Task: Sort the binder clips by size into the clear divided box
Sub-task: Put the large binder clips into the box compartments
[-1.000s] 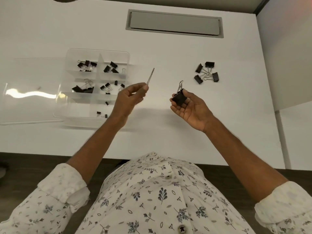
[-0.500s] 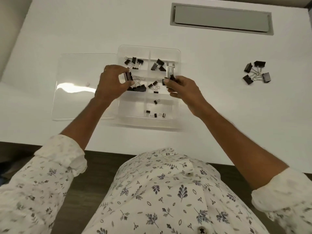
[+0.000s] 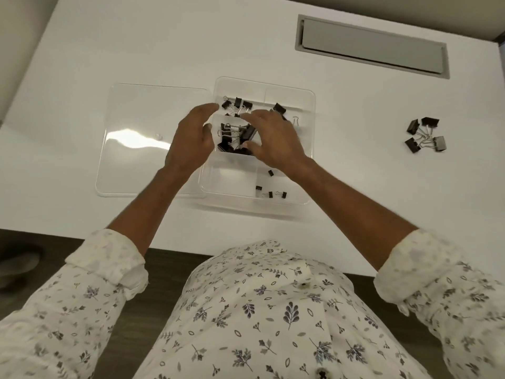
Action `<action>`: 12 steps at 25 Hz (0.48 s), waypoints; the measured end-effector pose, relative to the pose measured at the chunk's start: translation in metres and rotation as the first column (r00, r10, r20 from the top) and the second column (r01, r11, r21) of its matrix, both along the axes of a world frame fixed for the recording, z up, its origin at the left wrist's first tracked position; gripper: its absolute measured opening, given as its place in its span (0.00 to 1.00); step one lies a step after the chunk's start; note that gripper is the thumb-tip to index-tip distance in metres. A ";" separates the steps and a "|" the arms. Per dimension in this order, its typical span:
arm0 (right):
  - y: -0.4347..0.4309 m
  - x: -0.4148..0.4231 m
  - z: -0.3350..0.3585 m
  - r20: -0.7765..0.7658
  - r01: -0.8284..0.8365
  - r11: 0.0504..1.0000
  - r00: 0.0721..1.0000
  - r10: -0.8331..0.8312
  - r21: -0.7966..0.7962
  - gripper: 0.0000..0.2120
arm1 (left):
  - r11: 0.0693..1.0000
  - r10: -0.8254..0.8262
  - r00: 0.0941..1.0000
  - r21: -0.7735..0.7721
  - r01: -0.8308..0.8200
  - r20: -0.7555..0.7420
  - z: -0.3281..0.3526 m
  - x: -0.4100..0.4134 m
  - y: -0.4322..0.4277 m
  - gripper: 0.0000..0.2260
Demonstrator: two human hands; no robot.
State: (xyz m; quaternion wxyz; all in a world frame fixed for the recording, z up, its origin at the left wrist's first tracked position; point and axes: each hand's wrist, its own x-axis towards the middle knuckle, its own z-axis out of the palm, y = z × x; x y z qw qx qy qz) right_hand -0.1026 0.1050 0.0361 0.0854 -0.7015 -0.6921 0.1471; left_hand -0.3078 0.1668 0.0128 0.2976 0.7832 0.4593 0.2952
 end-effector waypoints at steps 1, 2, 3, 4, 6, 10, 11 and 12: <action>-0.004 0.003 -0.001 -0.048 0.019 0.998 0.999 -0.017 0.056 0.24 | 1.000 -0.022 1.000 0.001 0.022 0.003 -0.002 0.000 -0.002 0.20; -0.008 0.007 -0.002 -0.086 0.044 0.994 0.996 -0.036 0.098 0.20 | 0.999 -0.046 0.999 0.003 0.046 0.001 -0.003 0.001 -0.004 0.20; -0.013 0.012 -0.003 -0.104 0.067 0.990 0.993 -0.054 0.126 0.17 | 0.997 -0.071 0.997 0.001 0.071 -0.005 -0.005 0.003 -0.006 0.19; -0.018 0.018 -0.005 -0.108 0.083 0.986 0.992 -0.068 0.142 0.15 | 0.995 -0.096 0.995 -0.007 0.096 -0.015 -0.007 0.006 -0.009 0.19; -0.033 0.030 -0.009 -0.108 0.111 0.977 0.990 -0.092 0.182 0.13 | 0.988 -0.153 0.988 -0.032 0.152 -0.031 -0.009 0.019 -0.015 0.18; -0.066 0.060 -0.014 -0.139 0.227 0.944 0.970 -0.199 0.238 0.13 | 0.958 -0.281 0.958 -0.078 0.276 -0.063 -0.010 0.058 -0.030 0.17; -0.076 0.067 -0.014 -0.155 0.264 0.932 0.961 -0.231 0.250 0.13 | 0.950 -0.307 0.949 -0.070 0.303 -0.069 -0.011 0.070 -0.034 0.18; -0.085 0.077 -0.015 -0.173 0.304 0.916 0.948 -0.266 0.261 0.13 | 0.941 -0.338 0.938 -0.058 0.334 -0.073 -0.011 0.084 -0.037 0.18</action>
